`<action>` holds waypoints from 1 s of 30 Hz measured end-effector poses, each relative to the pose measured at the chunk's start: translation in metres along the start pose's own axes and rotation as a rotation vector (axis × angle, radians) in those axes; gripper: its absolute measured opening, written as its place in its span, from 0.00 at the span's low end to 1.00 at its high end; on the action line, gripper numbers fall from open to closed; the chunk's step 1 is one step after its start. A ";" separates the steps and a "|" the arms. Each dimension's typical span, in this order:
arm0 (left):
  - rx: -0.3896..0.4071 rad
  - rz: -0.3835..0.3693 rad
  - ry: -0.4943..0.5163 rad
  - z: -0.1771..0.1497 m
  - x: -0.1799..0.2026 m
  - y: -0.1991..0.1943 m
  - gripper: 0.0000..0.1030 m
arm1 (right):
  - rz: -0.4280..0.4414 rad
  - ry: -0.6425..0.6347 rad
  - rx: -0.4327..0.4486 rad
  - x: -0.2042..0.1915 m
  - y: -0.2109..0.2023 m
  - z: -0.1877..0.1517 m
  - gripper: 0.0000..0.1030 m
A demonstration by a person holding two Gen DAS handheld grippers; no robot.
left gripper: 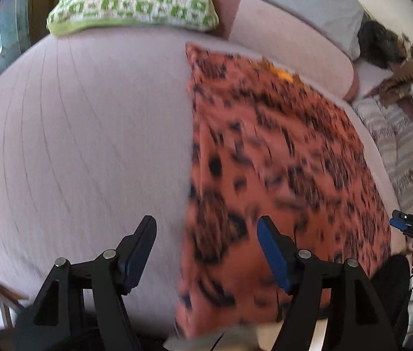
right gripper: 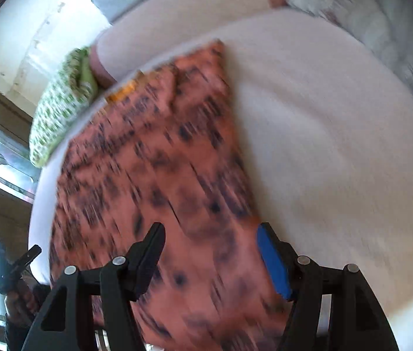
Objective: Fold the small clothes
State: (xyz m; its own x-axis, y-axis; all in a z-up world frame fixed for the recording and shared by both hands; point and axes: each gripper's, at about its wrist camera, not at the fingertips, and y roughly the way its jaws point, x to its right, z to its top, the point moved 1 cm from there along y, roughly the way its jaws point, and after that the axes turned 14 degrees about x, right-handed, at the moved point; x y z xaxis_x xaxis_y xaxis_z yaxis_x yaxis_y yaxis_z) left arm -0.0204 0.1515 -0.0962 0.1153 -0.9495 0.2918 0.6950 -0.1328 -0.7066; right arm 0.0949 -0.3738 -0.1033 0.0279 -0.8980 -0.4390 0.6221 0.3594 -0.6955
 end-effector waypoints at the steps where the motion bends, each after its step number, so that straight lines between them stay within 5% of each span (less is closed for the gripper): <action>1: -0.015 -0.010 0.005 -0.009 0.003 -0.002 0.70 | 0.007 0.023 -0.010 0.008 -0.005 -0.009 0.67; 14: -0.063 0.028 0.102 -0.046 0.027 0.002 0.76 | -0.026 0.029 -0.078 0.023 -0.004 -0.040 0.66; 15: -0.066 0.032 0.117 -0.048 0.029 0.003 0.71 | -0.031 0.012 -0.087 0.015 -0.003 -0.040 0.61; 16: -0.064 0.055 0.134 -0.049 0.030 0.003 0.49 | -0.028 -0.017 -0.111 0.010 -0.004 -0.042 0.30; 17: -0.065 0.078 0.136 -0.049 0.026 0.001 0.28 | -0.006 0.003 -0.129 0.010 -0.003 -0.044 0.11; 19: -0.088 0.026 0.059 -0.044 0.015 0.000 0.06 | 0.010 0.028 -0.138 0.010 -0.004 -0.047 0.09; 23: -0.018 -0.017 -0.015 -0.030 0.013 -0.037 0.06 | 0.120 0.112 -0.064 0.008 -0.042 -0.041 0.06; 25: 0.026 -0.027 -0.009 -0.026 0.019 -0.059 0.06 | 0.108 0.075 -0.039 0.004 -0.060 -0.038 0.06; 27: -0.012 -0.020 -0.037 -0.031 0.013 -0.050 0.07 | 0.047 0.039 -0.052 0.013 -0.060 -0.039 0.06; 30: -0.169 0.061 -0.084 -0.052 -0.006 -0.004 0.10 | 0.014 0.121 -0.092 0.036 -0.030 -0.042 0.11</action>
State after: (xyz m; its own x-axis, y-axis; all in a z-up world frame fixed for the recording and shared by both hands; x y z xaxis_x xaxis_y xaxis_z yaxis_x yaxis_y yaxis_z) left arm -0.0607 0.1433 -0.1284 0.2173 -0.9312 0.2928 0.5570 -0.1281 -0.8206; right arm 0.0441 -0.4059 -0.1221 -0.0616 -0.8576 -0.5107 0.5483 0.3985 -0.7353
